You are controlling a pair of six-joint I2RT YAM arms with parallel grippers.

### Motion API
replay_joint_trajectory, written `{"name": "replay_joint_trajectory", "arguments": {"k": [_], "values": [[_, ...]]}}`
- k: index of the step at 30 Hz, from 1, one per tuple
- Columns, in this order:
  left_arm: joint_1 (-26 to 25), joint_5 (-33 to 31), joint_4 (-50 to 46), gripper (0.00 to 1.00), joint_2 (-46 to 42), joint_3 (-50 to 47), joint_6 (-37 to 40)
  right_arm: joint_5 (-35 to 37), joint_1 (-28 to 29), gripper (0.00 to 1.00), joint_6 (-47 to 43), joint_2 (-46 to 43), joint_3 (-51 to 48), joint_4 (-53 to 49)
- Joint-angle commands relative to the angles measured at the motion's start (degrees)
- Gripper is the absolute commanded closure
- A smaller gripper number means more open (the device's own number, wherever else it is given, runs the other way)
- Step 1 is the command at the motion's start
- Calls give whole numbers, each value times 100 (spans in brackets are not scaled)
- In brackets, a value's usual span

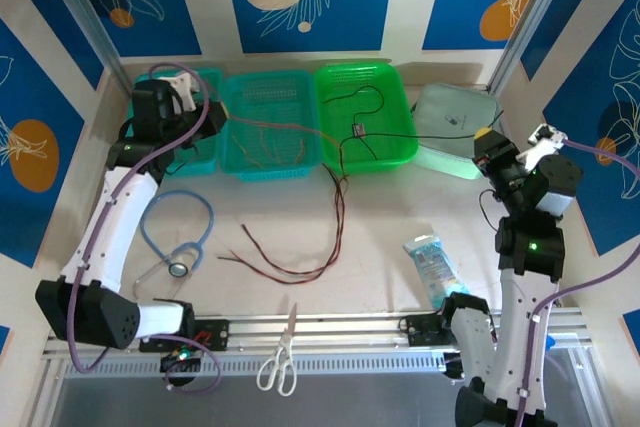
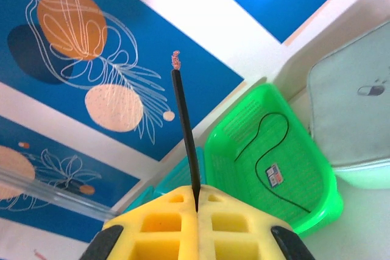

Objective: Untangle the cables

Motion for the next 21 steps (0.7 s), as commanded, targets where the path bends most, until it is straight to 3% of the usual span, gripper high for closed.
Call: {"name": "replay_joint_trajectory", "arguments": {"k": [1,13,17,21], "values": [[354,-180,-157,100,-227,-74,49,193,-203,100,-128,-68,254,-145],[1424,-230,103,100,-741,-427,-419,937,-707,100,-169,-331,384,-462],[1763,118,381,100,-823,-584,-722,626,-770,100,-50,-251,365,-425],[1779,424,578,100,-806,-420,-949,146,-768,100,78,-101,479,-281]]}}
